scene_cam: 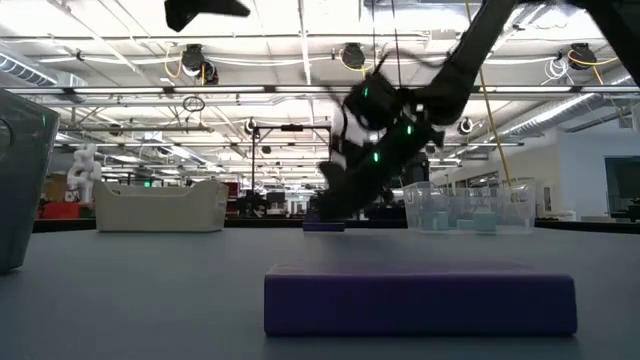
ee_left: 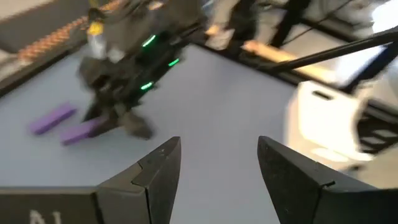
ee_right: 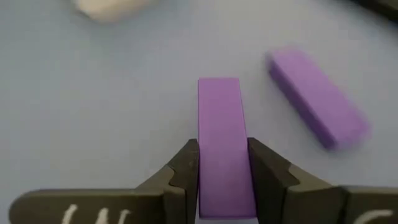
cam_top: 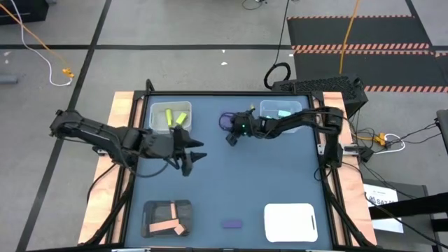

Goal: Sort & place blocks by color
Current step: Put the purple block into the white bin

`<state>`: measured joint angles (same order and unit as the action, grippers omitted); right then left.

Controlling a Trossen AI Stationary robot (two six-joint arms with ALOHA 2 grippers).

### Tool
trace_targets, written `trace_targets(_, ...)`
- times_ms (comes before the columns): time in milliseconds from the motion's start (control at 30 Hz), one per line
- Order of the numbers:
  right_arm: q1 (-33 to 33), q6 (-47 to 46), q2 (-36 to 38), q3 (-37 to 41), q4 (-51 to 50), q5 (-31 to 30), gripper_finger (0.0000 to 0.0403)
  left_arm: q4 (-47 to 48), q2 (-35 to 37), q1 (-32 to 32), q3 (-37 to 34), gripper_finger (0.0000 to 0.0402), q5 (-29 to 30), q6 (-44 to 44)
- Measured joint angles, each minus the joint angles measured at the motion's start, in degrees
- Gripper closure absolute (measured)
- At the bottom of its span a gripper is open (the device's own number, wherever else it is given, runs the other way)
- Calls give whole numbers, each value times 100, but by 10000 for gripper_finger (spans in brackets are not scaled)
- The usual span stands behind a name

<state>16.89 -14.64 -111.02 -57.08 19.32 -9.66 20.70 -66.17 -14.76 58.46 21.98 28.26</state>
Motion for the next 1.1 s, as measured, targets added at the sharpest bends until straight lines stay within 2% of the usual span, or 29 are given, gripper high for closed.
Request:
trace_targets(133, -110, 548, 696, -11, 120, 29, 317, 278, -347, 1, 0, 188, 575, 145)
trace_targets(300, -420, 1266, 1602, -11, 150, -87, 317, 805, -857, 7, -2, 188, 1093, 775)
trace_targets(500, -1002, 2420, 2532, 48, 508, -677, 317, 917, -1498, 6, -4, 188, 1166, 1337)
trace_targets(667, -1467, 3057, 3064, 393, 1482, -681, 317, 916, -1855, 66, -7, 188, 1167, 1637)
trace_targets(767, -1669, 3120, 3295, 600, 1631, -681, 317, 910, -1908, 139, -7, 188, 1169, 1757)
trace_targets(867, -1835, 2651, 3497, 742, 1379, -667, 317, 863, -1906, 220, -7, 188, 1168, 1723)
trace_targets(933, -1976, 1953, 3647, 819, 814, -643, 317, 850, -1906, 267, -7, 188, 1167, 1663)
trace_targets(1100, -2428, -378, 3972, 1075, -399, 347, 317, 815, -1906, 397, -7, 188, 1167, 1485)
